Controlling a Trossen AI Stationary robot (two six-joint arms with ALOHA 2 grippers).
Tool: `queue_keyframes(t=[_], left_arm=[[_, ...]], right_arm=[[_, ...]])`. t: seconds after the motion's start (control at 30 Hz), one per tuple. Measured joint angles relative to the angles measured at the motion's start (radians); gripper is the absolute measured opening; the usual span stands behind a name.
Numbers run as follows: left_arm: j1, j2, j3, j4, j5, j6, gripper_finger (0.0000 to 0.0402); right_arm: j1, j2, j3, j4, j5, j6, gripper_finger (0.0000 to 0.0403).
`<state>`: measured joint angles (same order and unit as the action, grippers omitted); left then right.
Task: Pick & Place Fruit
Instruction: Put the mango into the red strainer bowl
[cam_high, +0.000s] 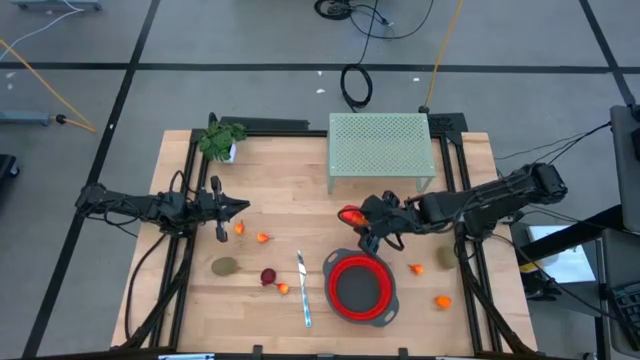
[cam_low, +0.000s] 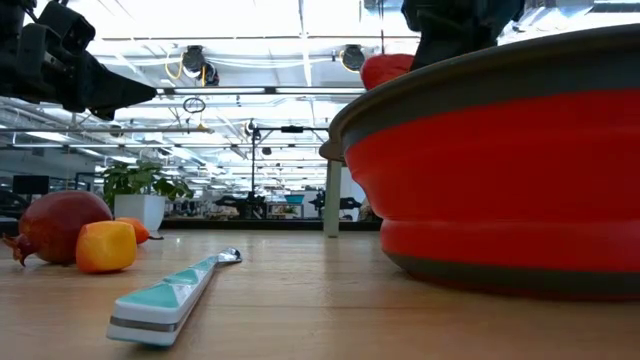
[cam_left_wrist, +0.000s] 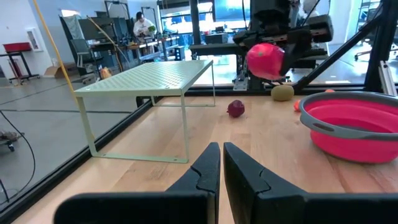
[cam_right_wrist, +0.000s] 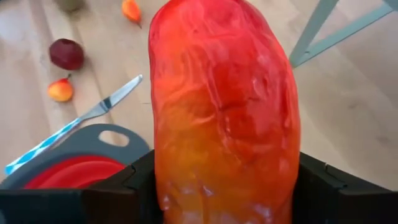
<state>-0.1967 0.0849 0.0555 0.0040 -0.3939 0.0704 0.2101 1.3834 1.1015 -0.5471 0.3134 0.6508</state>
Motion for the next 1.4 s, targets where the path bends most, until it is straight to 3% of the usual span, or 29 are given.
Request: queue_keyframes(t=[0.47,0.77,1.1,1.4], left_arm=[[0.000,0.000,0.000,0.005,0.008,-0.074,0.0024],[0.000,0.000,0.000,0.150,0.009,-0.107,0.0024],[0.000,0.000,0.000,0.155,0.009,-0.130,0.0024],[0.000,0.000,0.000,0.157,0.009,-0.137,0.0024]], right_arm=[[-0.022,0.000,0.000,-0.025,-0.003,0.000,0.0231],[-0.022,0.000,0.000,0.016,-0.002,0.003,0.0233],[-0.021,0.000,-0.002,0.021,-0.001,0.018,0.0233],[-0.022,0.000,-0.108,0.048,-0.002,0.076,0.0231]])
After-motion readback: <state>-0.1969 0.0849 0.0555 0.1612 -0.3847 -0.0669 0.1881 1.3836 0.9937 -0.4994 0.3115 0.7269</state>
